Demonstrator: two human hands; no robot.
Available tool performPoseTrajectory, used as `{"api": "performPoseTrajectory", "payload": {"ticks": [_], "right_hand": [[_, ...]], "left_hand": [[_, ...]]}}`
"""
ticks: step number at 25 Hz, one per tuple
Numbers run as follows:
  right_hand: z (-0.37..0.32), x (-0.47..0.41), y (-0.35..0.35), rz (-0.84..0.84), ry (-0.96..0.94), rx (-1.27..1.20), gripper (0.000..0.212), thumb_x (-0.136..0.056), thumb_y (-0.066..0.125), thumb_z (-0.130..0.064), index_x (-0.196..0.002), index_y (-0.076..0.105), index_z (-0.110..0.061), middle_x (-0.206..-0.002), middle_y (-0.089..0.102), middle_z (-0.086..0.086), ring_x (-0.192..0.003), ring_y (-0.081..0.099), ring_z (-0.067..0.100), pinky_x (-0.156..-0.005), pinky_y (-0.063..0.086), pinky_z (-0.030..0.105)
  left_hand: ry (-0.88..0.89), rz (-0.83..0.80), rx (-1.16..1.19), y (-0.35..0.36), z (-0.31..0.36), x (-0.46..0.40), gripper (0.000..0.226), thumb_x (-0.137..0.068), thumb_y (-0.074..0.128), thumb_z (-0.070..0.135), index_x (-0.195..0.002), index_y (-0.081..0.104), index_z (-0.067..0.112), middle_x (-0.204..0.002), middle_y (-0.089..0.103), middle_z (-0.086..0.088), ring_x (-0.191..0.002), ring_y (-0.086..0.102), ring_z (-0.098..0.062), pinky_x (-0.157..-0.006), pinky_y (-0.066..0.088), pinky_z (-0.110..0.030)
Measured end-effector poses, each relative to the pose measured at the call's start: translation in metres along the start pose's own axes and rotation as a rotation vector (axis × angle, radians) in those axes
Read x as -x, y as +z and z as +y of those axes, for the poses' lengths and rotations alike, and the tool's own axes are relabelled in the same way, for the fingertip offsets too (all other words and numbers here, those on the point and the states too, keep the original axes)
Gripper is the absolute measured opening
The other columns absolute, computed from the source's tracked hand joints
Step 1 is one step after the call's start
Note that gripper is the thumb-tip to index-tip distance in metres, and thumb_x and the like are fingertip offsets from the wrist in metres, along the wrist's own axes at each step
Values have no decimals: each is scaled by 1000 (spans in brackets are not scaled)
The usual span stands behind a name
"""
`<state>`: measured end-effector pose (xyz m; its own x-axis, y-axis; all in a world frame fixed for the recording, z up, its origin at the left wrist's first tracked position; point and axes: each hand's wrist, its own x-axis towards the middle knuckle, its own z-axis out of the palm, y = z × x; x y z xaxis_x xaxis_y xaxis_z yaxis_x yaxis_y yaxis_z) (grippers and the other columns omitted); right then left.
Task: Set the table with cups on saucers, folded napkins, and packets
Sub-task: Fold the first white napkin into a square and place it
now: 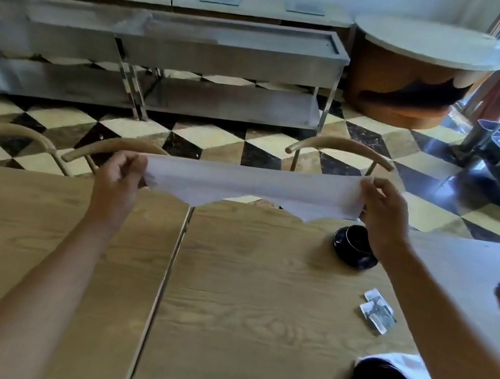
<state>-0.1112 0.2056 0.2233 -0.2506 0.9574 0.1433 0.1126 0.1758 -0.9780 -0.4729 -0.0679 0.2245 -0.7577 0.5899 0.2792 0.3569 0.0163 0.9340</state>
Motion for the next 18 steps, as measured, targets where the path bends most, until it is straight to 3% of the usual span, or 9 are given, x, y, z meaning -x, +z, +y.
{"api": "performPoseTrajectory", "payload": {"ticks": [4,7,10,15,18], "right_hand": [[87,77,-12,-48,113,176,21,-97,58,-30,-77,59,-23,-66,51,-8,-62,45,7,-63,38,34],[145,136,-25,-122,263,327,21,-103,58,-22,-82,59,-23,-67,56,-3,-69,50,17,-68,44,39],[174,183,-31,-132,334,417,22,-103,57,-22,-82,59,-27,-68,58,6,-67,53,24,-64,42,36],[188,217,-29,-109,414,519,15,-104,51,-37,-89,53,-35,-71,64,7,-67,59,22,-58,42,31],[197,208,-18,-52,435,528,14,-104,50,-40,-91,54,-34,-70,65,3,-65,59,16,-55,41,29]], "left_hand": [[-140,-27,-115,-12,-82,100,39,-94,53,56,-91,64,19,-79,73,10,-76,66,-11,-76,53,-33],[-290,-63,-167,-18,-124,177,47,-87,50,65,-92,66,21,-83,72,4,-78,63,-9,-72,49,-23],[-345,-99,-213,-21,-144,231,38,-91,50,62,-90,65,27,-84,70,-2,-75,61,2,-67,44,-12],[-420,-68,-297,-16,-156,249,27,-92,43,66,-88,60,45,-87,67,18,-79,61,3,-62,42,-9],[-449,-63,-308,0,-170,226,29,-94,46,60,-85,59,35,-77,65,8,-70,59,3,-59,43,-15]]}}
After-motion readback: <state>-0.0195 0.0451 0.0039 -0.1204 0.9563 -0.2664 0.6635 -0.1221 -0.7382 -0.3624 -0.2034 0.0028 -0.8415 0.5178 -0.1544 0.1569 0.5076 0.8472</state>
